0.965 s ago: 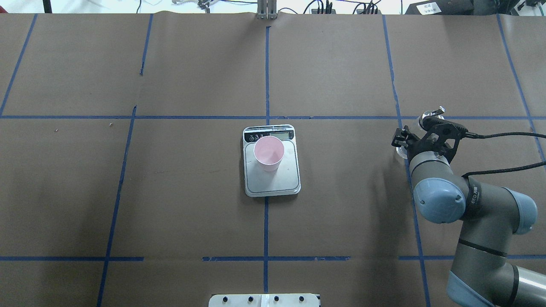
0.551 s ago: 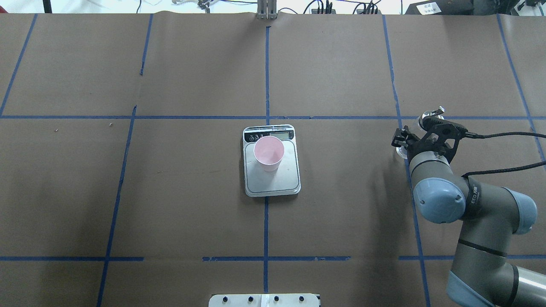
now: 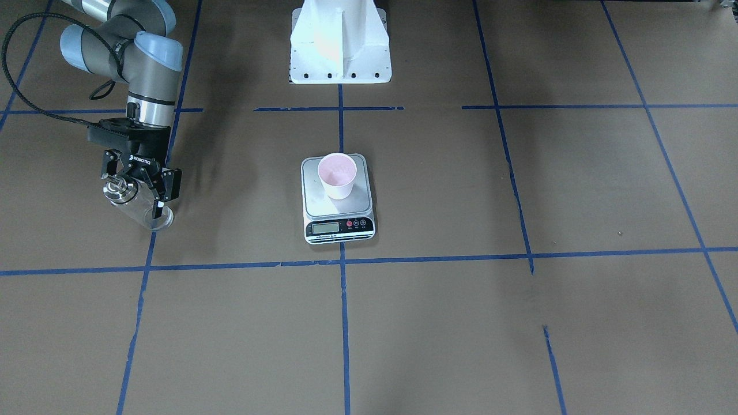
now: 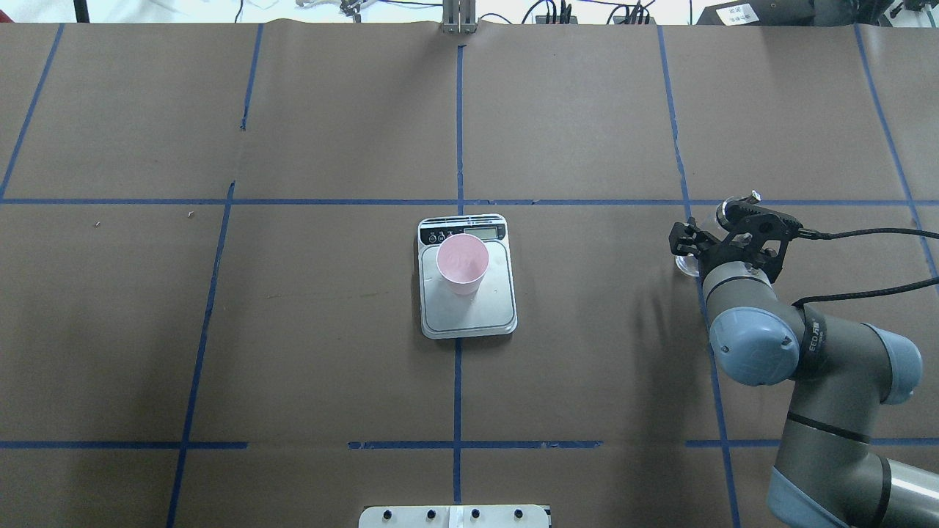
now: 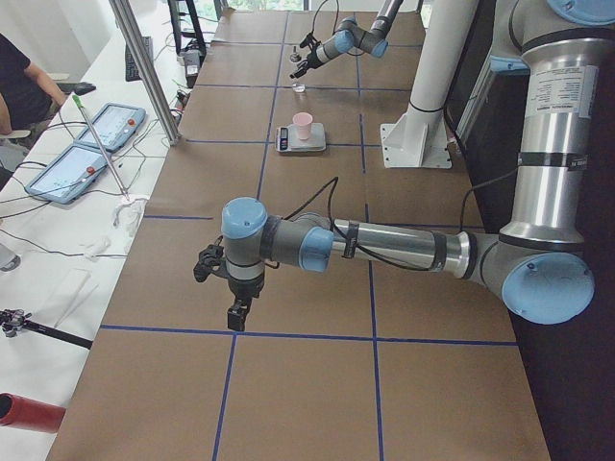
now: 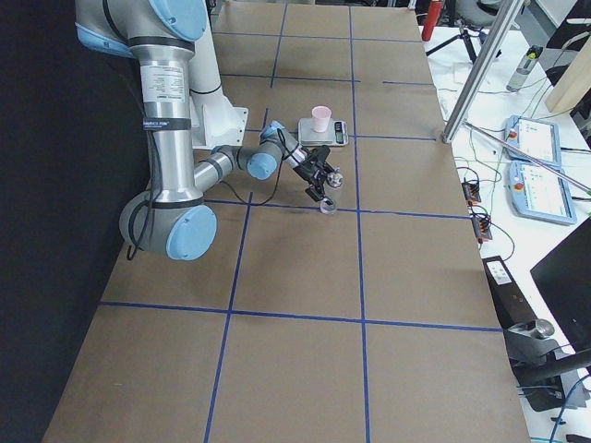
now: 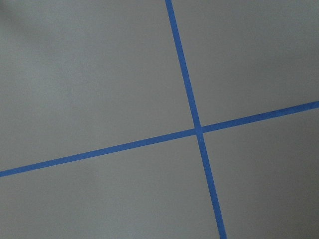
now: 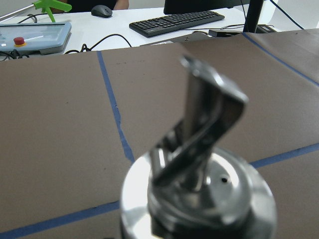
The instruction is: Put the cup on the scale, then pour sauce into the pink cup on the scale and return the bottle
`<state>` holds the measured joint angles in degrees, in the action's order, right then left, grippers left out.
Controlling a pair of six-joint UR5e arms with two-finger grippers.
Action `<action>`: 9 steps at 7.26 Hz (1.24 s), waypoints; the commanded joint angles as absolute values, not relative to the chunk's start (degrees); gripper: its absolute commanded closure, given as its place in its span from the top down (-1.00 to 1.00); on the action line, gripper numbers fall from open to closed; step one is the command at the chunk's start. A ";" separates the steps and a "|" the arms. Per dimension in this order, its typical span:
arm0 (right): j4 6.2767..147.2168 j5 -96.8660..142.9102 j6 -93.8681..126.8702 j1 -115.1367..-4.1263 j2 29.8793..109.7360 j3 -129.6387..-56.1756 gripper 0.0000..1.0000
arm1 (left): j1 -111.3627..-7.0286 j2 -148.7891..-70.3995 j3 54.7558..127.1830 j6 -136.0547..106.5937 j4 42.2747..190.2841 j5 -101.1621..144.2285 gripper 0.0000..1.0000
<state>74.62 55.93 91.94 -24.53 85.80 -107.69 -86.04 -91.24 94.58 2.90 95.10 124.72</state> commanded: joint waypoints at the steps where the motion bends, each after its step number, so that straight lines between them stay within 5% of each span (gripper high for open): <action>1: 74.79 59.21 91.06 -24.52 85.69 -108.19 0.99 | -86.04 -91.32 94.57 2.90 95.10 124.72 1.00; 6: 75.41 68.80 88.77 -25.22 86.57 -113.98 1.00 | -86.04 -91.32 94.66 2.90 95.10 124.72 1.00; 9: 86.45 76.51 88.94 -25.14 88.24 -124.77 1.00 | -86.13 -91.23 94.66 2.99 95.10 124.72 1.00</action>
